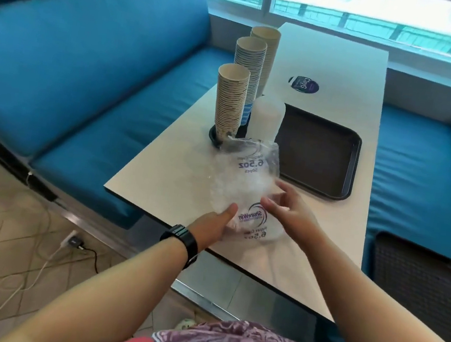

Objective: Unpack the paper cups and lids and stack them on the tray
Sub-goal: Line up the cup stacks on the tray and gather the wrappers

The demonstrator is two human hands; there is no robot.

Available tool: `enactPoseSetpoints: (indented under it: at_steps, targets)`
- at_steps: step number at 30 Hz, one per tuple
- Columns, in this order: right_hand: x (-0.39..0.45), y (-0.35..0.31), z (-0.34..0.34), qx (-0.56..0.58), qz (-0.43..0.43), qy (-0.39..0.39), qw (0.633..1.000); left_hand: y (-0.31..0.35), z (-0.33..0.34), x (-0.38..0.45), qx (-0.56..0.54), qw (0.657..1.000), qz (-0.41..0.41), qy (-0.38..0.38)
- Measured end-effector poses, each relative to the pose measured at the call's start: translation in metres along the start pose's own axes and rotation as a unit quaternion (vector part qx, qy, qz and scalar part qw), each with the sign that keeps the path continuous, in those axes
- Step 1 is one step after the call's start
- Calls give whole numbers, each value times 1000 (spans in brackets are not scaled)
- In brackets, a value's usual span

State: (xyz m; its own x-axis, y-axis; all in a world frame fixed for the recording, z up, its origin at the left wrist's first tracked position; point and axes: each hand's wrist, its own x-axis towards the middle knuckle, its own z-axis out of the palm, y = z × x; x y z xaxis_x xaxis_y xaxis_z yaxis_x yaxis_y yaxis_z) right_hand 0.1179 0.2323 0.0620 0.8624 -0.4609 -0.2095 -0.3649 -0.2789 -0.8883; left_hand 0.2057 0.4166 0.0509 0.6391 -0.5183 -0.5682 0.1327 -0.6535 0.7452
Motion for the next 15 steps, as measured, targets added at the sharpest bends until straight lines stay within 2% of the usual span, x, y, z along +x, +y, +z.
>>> enactPoseSetpoints:
  at_steps: [2,4,6,8,12,15]
  targets:
    - [10,-10,13,-68,24,75,995,3,-4,4,-4,1000,-11,-5]
    - [19,-16,26,-172,51,119,977,3,-6,10,0,1000,-20,2]
    - [24,-19,37,-263,108,104,953,3,-8,14,-35,999,-17,19]
    - [27,-20,47,-306,156,82,935,0,-12,20,-34,998,-8,59]
    - [30,-21,65,-319,198,95,922,-7,-26,25,61,983,4,175]
    - [36,-23,75,-215,261,121,933,-7,-32,29,32,987,3,159]
